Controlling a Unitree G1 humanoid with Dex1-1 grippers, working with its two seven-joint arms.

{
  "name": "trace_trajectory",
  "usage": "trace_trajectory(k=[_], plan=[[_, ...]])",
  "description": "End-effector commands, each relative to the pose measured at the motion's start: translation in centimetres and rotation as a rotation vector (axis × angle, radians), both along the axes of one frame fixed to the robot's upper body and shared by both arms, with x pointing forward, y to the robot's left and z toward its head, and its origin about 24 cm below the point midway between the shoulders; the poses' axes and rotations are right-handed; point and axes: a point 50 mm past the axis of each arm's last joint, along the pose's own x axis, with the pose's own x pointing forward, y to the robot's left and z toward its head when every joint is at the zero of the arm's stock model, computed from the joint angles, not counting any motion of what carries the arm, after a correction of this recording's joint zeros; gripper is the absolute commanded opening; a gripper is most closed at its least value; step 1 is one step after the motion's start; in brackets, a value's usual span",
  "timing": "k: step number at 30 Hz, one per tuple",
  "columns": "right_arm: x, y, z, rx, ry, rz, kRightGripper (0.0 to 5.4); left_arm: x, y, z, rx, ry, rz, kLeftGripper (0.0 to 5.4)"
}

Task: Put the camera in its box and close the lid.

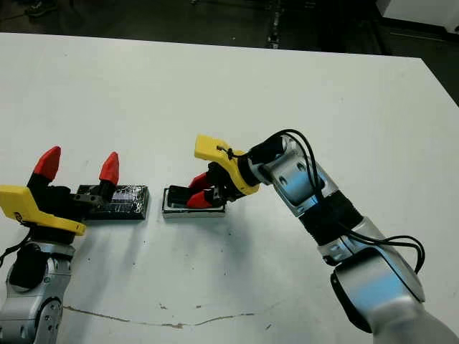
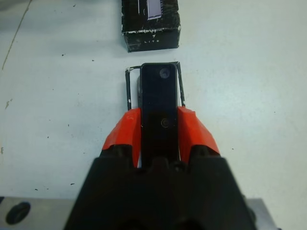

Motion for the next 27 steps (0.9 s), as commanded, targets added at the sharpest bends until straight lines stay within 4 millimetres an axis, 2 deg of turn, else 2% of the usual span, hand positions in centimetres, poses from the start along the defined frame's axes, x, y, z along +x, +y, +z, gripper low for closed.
trace_trajectory(k=[1,12,27], plan=[[0.07,-1.67,-1.34,-0.059,0.037,-0.06,1.68,-0.14,0.1,-0.36,0.001,0.018,0.003,5.4],[0.26,-2.04,-1.46,-0.056,0.015,-0.087,1.68,-0.15,0.1,-0.35,0.01,0.016,0.002,5.4],[0.78,-2.03,-0.65,0.013,-0.12,0.006,3.84,-0.2,0.15,-0.53,-0.002,0.02,-0.002,5.4]])
